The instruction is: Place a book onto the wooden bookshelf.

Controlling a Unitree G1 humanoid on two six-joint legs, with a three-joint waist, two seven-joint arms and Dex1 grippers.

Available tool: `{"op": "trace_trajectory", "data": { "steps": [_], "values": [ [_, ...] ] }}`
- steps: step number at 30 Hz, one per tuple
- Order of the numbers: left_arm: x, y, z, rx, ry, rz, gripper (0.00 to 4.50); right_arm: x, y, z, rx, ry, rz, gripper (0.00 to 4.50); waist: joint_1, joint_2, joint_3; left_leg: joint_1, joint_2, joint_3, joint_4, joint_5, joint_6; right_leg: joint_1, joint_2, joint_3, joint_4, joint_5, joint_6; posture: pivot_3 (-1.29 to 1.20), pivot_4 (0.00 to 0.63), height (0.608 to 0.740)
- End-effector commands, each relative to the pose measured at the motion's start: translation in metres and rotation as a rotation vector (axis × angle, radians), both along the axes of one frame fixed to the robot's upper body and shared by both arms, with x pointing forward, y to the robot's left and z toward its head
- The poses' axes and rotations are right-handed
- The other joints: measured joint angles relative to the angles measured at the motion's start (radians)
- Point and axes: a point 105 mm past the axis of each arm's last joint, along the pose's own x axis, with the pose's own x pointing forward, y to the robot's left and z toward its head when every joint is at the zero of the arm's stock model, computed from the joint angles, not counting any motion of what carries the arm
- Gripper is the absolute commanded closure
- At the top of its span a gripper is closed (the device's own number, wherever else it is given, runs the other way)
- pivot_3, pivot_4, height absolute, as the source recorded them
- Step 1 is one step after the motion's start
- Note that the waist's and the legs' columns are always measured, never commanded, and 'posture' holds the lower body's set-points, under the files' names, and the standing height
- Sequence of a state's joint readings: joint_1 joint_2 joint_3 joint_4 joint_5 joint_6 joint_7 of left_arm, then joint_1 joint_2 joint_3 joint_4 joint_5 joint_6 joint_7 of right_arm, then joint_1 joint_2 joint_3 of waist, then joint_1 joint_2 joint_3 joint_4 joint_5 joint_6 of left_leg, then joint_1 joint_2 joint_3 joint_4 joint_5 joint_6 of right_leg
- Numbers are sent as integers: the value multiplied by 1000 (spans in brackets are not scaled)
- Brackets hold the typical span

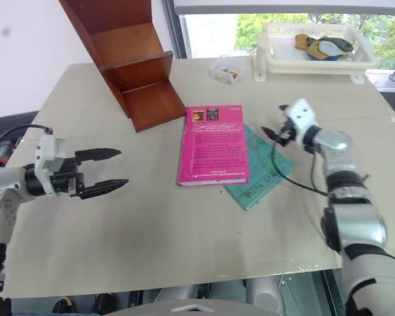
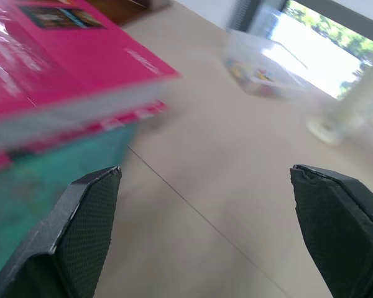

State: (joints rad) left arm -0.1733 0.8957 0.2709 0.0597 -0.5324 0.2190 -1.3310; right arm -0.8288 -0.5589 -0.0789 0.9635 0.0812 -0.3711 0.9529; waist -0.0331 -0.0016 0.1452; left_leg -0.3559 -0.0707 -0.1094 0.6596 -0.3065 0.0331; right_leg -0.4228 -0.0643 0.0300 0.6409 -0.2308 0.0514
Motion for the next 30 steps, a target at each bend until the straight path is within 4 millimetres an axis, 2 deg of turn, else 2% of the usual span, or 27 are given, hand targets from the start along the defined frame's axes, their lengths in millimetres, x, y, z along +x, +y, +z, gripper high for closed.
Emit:
{"op": "trace_trajectory", "data": {
  "steps": [1,3,5,9,12,14,17,20,23,25,30],
  "values": [
    [9,-6,7,-31,-14,0,32,-31,-24,23,22,-13,74,50,0,0,0,-3,0,-1,2,0,0,-3,0,-1,1,0,0,0,150,740],
    [16,-10,1,-47,2,17,32,-61,-36,27,2,19,106,50,-2,1,0,-12,0,-3,7,0,0,-9,0,-2,2,0,0,0,150,740],
    [24,-12,-6,-76,34,55,32,-95,-39,34,18,67,151,50,-2,1,0,-13,0,-4,7,0,0,-10,0,-3,3,0,0,0,150,740],
    [35,-24,-21,-137,94,88,32,-161,-30,46,37,210,217,50,-3,2,0,-13,0,-2,8,0,0,-9,0,-3,3,0,0,0,150,740],
    [52,-33,-35,-189,181,147,32,-192,-22,63,93,228,198,50,4,1,0,-5,1,-2,9,-3,4,-2,1,0,4,0,0,0,150,740],
    [57,-43,-38,-245,240,142,32,-203,-20,69,120,233,173,50,12,-1,0,-1,1,-3,10,-3,5,4,1,-1,3,2,1,0,150,740],
    [67,-65,-35,-423,383,90,32,-219,-22,65,107,258,112,50,26,-5,-2,0,1,-4,11,-3,5,7,1,-3,2,3,2,0,150,740],
    [84,-78,-32,-549,526,85,32,-230,-20,60,99,286,91,50,50,-6,-2,0,0,-5,13,-3,5,8,1,-7,2,3,2,0,150,740],
    [90,-87,-32,-584,627,55,32,-235,-17,59,95,296,93,50,44,-7,-2,-3,-1,-7,16,-1,1,7,2,-10,2,3,2,0,150,740],
    [95,-98,-30,-611,723,9,32,-239,-13,59,92,300,105,50,44,-7,-1,-4,-1,-6,16,-1,1,6,2,-8,1,3,2,0,150,740],
    [107,-123,-27,-625,839,-39,32,-256,0,61,96,260,181,50,50,-10,0,-5,-3,-8,16,-1,1,6,4,-11,1,3,2,0,150,740]
  ]
}}
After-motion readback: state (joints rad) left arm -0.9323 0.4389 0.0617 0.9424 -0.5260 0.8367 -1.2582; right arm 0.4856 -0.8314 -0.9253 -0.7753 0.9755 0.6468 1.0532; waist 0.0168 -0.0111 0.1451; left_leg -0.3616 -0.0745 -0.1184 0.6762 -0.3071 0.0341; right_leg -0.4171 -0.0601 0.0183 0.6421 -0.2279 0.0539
